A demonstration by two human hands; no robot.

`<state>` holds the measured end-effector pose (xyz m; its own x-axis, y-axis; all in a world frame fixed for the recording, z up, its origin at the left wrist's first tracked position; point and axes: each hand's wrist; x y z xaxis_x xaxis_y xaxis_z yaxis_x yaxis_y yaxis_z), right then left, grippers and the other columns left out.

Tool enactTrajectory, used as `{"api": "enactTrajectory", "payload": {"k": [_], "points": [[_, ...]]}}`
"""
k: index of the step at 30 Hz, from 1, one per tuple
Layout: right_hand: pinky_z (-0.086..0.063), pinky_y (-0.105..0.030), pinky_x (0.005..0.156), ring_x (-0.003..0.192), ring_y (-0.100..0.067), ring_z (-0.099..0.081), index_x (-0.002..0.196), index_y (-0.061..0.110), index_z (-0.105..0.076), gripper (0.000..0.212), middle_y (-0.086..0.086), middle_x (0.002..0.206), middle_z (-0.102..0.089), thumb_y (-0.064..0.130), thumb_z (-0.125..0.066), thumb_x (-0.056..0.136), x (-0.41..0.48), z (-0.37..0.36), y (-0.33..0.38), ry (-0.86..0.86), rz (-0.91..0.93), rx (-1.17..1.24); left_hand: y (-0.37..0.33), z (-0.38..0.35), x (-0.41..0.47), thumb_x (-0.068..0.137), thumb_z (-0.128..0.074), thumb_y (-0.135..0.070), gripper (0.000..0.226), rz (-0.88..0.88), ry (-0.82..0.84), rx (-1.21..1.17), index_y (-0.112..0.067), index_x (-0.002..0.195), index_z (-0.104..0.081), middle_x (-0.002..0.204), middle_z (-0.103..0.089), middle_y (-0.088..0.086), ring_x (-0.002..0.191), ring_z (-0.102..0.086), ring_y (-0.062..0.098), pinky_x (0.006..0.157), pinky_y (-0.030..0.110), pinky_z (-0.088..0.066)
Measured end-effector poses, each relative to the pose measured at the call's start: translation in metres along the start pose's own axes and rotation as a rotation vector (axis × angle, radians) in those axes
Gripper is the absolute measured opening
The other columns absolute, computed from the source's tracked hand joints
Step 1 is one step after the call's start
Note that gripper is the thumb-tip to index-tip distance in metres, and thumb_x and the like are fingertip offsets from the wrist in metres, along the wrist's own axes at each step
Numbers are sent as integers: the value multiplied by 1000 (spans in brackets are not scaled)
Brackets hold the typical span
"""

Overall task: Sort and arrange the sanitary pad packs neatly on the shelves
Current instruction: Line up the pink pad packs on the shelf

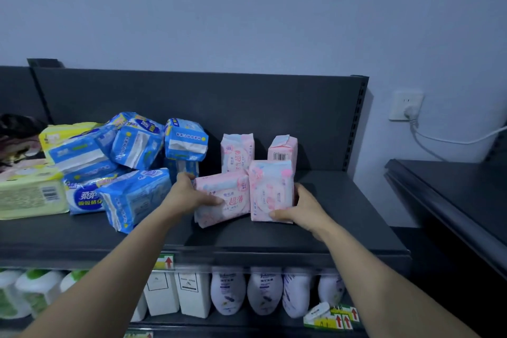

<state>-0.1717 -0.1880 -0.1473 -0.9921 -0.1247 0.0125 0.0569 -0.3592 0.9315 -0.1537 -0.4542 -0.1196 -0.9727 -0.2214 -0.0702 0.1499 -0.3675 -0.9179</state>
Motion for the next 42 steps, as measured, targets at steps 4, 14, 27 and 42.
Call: {"api": "enactTrajectory", "payload": {"k": [4, 14, 27, 42], "points": [[-55, -35, 83, 101, -14, -61, 121, 30, -45, 70, 2, 117, -58, 15, -85, 66, 1, 4, 16, -186, 56, 199, 3, 2, -3, 60, -90, -14, 67, 55, -7, -283, -6, 114, -51, 105, -68, 12, 85, -70, 23, 64, 34, -59], [-49, -19, 64, 98, -12, -62, 130, 16, -40, 67, 1, 119, -58, 11, -79, 75, -15, 13, 29, -570, 66, 485, -9, -14, -10, 79, -75, -5, 39, 81, 60, -581, -2, 115, -60, 101, -73, 16, 87, -72, 30, 71, 43, -60], [-55, -29, 73, 95, -13, -62, 104, 26, -55, 32, 2, 109, -63, 11, -73, 83, -105, 35, 12, -843, 150, 243, -30, -53, -50, 82, -74, -12, 37, 55, 182, -670, -5, 112, -54, 107, -70, 13, 85, -70, 23, 53, 31, -57], [-51, -42, 90, 99, -17, -61, 114, 23, -53, 39, 7, 107, -63, 15, -73, 82, -261, 63, 9, -1272, 113, -6, -44, -118, -148, 78, -77, -8, 27, -41, 455, -635, -8, 88, -52, 103, -69, 18, 78, -69, 25, 62, 36, -59]]}}
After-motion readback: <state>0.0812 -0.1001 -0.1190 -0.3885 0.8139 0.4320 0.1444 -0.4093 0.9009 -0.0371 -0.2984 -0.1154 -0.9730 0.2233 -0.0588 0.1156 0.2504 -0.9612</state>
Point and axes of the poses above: each hand's wrist, its own x-axis towards the middle knuckle, its own z-axis out of the back of the hand, y = z × x
